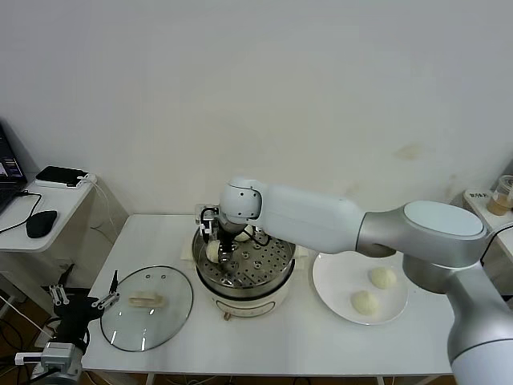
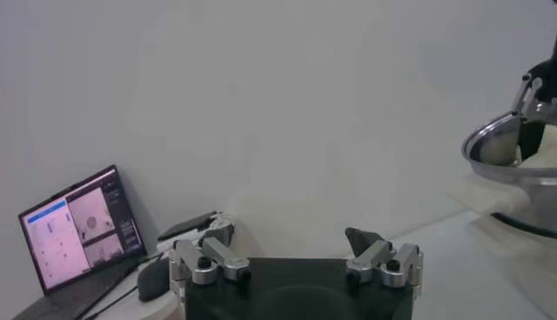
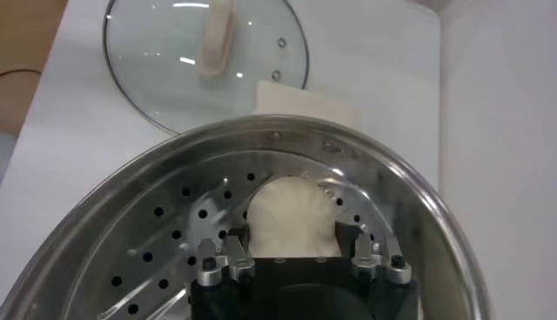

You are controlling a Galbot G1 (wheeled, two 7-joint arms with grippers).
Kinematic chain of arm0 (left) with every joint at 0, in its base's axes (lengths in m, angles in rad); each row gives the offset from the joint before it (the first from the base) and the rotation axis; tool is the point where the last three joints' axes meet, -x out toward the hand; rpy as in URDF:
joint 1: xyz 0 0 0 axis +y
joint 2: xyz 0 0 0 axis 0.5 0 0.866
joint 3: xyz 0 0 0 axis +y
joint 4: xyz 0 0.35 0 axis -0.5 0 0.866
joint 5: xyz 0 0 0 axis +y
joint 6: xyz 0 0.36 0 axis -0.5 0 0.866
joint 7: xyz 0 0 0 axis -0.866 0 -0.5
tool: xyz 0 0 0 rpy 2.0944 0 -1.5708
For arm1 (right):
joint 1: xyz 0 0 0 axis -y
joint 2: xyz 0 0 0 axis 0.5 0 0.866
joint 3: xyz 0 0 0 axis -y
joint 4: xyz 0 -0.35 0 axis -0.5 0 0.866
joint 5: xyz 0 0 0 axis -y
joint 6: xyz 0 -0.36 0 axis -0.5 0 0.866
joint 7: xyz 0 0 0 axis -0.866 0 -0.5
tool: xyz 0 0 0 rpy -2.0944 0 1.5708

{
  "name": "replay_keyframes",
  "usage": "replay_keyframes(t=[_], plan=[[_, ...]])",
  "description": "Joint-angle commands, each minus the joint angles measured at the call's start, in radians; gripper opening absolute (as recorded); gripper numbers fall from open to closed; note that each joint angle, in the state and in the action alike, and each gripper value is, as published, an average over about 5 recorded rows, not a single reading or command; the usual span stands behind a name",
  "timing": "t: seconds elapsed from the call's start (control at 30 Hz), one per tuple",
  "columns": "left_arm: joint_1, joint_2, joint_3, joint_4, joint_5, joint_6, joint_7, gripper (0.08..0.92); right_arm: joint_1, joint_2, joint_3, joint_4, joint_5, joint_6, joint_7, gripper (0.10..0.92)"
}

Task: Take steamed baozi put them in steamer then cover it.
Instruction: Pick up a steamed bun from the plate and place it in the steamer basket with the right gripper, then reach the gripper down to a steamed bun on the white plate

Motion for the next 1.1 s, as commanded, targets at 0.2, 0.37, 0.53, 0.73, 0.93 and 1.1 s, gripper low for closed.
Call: replay_keyframes(t=[0.2,0.37,0.53,0.73,0.93,1.1], plan=[[0.001,0.005,-0.001,-0.010,-0.004,0.003,0.001,0.823,0.126,-0.105,0.007,0.102,-0.006,0.022,-0.128,0.821],[0.003,0.007,-0.001,-0.023,-0.010,0.009,0.002,0.823,0.244,-0.265,-0.024,0.222,-0.051,0.086,-0.229,0.823],[0.008,0.008,0.003,-0.040,-0.010,0.014,0.003,0.823,0.327,-0.465,-0.050,0.373,-0.077,0.120,-0.278,0.823],[0.017,0.012,0.004,-0.048,-0.011,0.014,0.003,0.823,0.319,-0.724,-0.057,0.527,-0.153,0.161,-0.316,0.823],[0.018,0.015,0.017,-0.043,-0.010,0.015,0.004,0.823,0.178,-0.947,-0.039,0.591,-0.311,0.251,-0.332,0.823],[0.017,0.007,0.028,-0.040,-0.004,0.015,0.005,0.823,-0.041,-1.033,0.113,0.578,-0.440,0.338,-0.341,0.823]])
